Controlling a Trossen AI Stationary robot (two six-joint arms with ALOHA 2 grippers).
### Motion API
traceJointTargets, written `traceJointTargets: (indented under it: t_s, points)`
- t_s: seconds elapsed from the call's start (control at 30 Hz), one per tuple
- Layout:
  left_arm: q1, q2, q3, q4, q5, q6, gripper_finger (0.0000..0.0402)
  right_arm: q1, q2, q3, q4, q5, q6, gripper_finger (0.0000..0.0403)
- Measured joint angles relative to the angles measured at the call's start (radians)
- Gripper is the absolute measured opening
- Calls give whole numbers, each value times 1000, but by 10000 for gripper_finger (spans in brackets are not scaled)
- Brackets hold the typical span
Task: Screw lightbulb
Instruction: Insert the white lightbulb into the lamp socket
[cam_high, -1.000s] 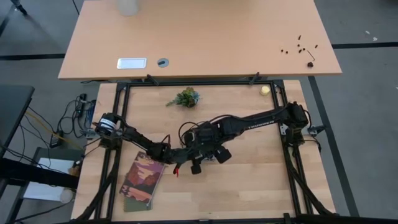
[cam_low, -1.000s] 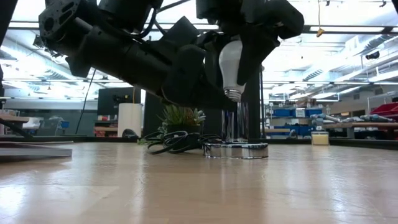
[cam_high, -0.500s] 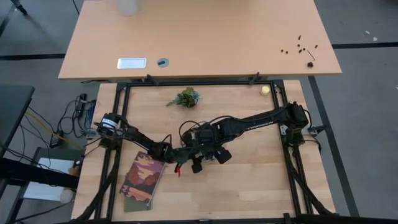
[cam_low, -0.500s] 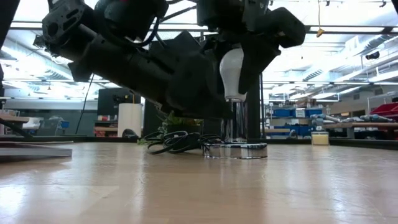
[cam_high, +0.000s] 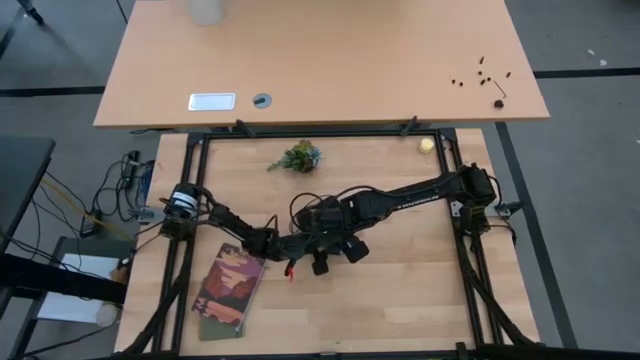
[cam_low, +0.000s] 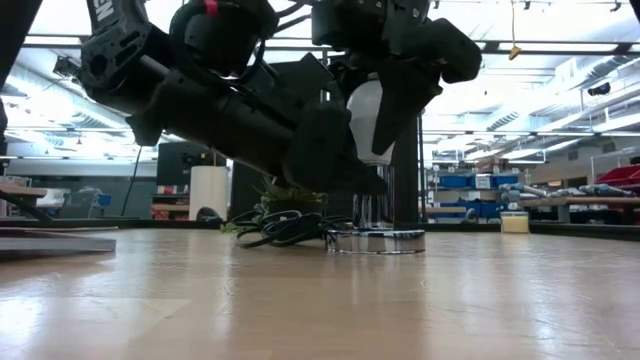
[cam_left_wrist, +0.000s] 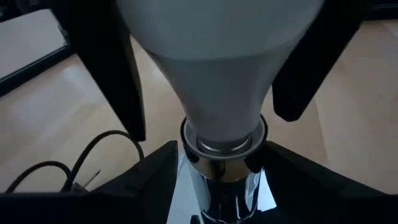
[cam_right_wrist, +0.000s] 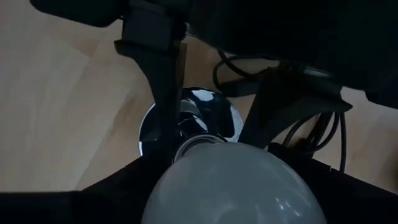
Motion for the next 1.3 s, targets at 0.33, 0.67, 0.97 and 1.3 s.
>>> traceJointTargets:
  t_s: [0.33, 0.67, 0.97, 1.3]
  points:
    - [5, 1, 0, 12, 1, 12, 173, 0, 0, -6, 2, 3, 68, 269]
    - [7, 1, 0, 11, 12, -21, 194, -6, -3, -31, 11, 8, 262, 268]
    - [9, 1, 0, 24, 13, -29, 219, -3, -1, -33, 44, 67, 486, 267]
    - [8, 1, 0, 18, 19, -75, 211, -3, 0, -33, 43, 95, 719, 268]
